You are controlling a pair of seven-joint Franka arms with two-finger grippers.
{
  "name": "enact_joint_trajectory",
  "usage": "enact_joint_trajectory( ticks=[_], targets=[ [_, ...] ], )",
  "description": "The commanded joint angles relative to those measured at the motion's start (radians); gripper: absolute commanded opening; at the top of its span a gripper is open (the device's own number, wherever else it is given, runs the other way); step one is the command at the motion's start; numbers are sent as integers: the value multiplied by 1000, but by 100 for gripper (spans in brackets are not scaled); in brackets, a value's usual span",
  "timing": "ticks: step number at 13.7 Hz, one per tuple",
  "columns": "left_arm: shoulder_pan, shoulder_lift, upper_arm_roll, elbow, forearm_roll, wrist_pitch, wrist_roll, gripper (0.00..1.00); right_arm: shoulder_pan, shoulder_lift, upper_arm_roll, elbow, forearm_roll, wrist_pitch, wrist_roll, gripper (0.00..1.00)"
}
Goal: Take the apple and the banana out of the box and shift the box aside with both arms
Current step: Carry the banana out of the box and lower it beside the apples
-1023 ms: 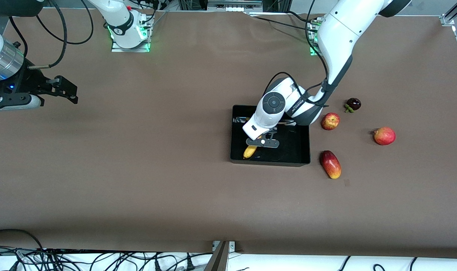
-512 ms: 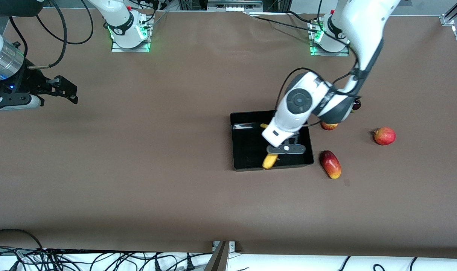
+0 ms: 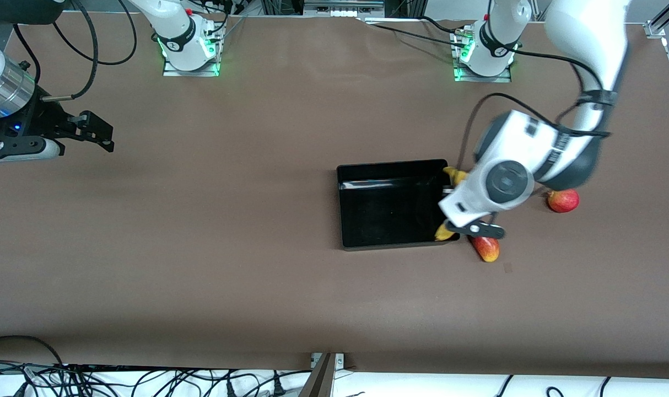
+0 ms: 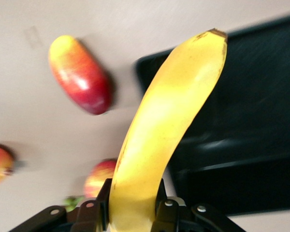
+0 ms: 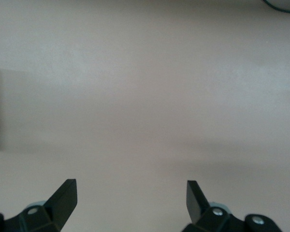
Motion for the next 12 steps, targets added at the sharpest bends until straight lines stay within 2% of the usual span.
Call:
enact_joint_trajectory(
  ticks=[1, 3, 6, 9, 12],
  targets=[
    [130, 14, -9, 6, 42, -24, 266, 0, -11, 4, 13, 16, 0, -5, 5, 100],
    [190, 17, -9, 0, 57, -17, 332, 0, -10, 4, 13, 16, 1, -5, 5, 100],
    [259, 31, -9, -8, 68, 6, 336, 0, -8, 5, 15, 16, 0, -3, 5, 100],
    [362, 31, -14, -84, 56, 129, 334, 0, -5, 10, 18, 16, 0, -2, 4, 100],
    [385, 36, -8, -156, 55, 242, 302, 0, -7, 10, 21, 16, 3, 6, 4, 100]
  ],
)
